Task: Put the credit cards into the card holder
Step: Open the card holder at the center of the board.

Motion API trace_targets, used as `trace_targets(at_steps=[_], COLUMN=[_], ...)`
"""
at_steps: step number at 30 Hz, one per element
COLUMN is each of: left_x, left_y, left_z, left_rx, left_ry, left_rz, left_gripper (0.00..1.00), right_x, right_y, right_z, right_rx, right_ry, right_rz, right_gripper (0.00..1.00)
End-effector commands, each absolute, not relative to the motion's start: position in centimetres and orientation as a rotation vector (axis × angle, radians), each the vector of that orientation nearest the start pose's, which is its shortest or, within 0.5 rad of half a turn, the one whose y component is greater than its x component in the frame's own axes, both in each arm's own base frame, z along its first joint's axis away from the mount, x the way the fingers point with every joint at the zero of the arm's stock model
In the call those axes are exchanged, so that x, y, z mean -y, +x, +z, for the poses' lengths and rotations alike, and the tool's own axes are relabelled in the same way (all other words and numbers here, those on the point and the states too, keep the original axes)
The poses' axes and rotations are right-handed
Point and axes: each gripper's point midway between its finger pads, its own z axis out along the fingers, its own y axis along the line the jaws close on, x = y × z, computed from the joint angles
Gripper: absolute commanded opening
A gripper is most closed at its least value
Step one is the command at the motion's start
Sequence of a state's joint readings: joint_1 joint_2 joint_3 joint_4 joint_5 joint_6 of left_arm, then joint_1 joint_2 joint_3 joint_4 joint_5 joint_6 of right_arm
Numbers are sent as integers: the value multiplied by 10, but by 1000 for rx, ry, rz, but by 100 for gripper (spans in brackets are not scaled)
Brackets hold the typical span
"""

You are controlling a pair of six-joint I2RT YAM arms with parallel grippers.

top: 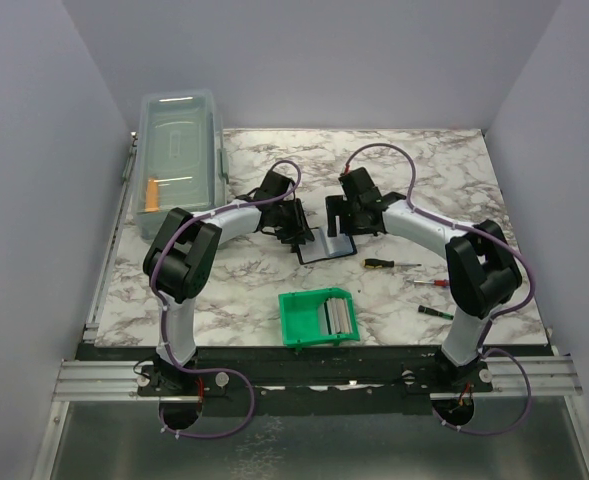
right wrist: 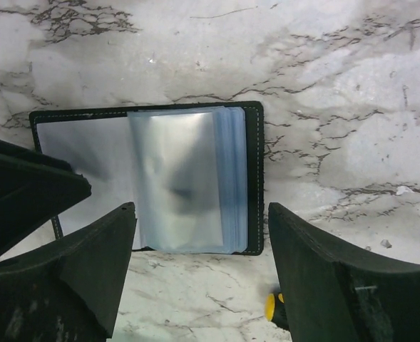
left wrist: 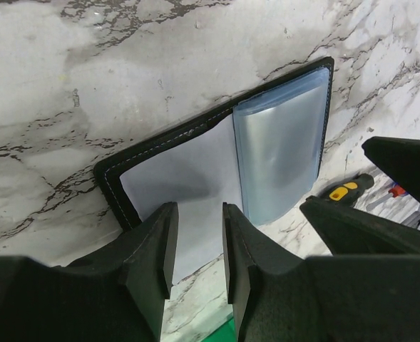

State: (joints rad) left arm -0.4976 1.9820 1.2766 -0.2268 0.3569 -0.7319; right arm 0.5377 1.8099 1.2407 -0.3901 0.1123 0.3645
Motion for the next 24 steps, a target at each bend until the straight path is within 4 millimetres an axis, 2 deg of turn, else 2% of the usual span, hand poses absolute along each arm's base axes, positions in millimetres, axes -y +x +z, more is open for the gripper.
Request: trace_targets(at_steps=[1,8,12,16,24], left_x=[292,298,308,320,333], left_y=[360,360,360,363,363], left_z=[50,58,74,82,61], left_rx=[-2676,-2668,-2639,-2627,-2666], left_ry=[-135,-135,-112,-95,-89], left_rz=[-879,-922,-963,-1011,-997], left_gripper=[37,36,34,31,27], right_x=[-236,-253,-249,-247,-244], right_y=[368,365,364,361,358], right_z=[69,67,58,55,51], right_rx=[-2530,-2501,-2519,-2517,-2527], right_ry=[-183,-174,-142,-131,-119], right_rz=[399,649,665,699,704], right_gripper=[77,71,64,63,64])
